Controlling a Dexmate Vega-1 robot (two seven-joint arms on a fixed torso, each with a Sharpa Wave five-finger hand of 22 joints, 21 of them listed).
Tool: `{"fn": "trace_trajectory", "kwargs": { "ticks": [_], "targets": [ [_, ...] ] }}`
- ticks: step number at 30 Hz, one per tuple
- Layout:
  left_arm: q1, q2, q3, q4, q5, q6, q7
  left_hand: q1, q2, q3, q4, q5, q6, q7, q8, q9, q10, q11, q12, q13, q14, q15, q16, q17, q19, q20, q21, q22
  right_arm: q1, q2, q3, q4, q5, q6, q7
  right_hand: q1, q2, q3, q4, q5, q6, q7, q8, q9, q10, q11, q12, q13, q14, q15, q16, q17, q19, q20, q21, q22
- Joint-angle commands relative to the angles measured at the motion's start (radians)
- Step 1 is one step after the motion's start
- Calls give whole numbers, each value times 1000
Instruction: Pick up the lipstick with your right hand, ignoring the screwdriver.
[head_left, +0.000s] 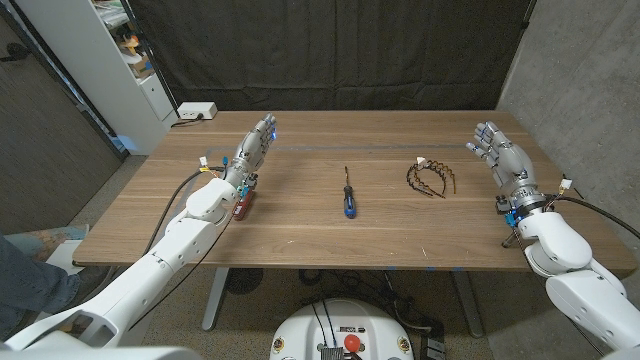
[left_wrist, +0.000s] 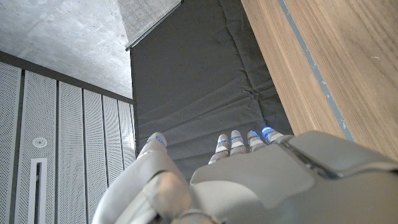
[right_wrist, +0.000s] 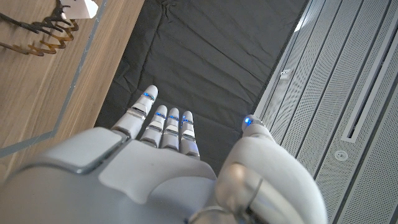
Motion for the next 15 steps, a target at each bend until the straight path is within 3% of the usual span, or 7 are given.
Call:
{"fn": "trace_trajectory", "kwargs": {
  "ticks": [1, 15],
  "targets": [
    [14, 11, -7, -25, 2, 5, 15, 6, 2, 1, -7, -3, 4, 2, -3, 4, 4, 1, 0, 1, -3, -1, 2, 3, -35, -4, 4, 6, -22, 8, 17, -9, -3, 1, 7, 10, 3, 2, -8, -4, 3, -3, -2, 0, 13, -1, 3, 0, 8, -1, 5, 1, 10, 3, 5, 5],
    [22, 13, -6, -35, 4, 5, 17, 6, 3, 1, -9, -4, 5, 1, -3, 4, 4, 1, 0, 1, -3, 0, 2, 3, -36, -4, 4, 6, -69, 19, 54, -33, -11, 4, 6, 14, 3, 2, -12, -5, 4, -5, -2, 0, 18, 0, 4, 0, 12, -1, 6, 0, 12, 2, 5, 5]
  ]
}}
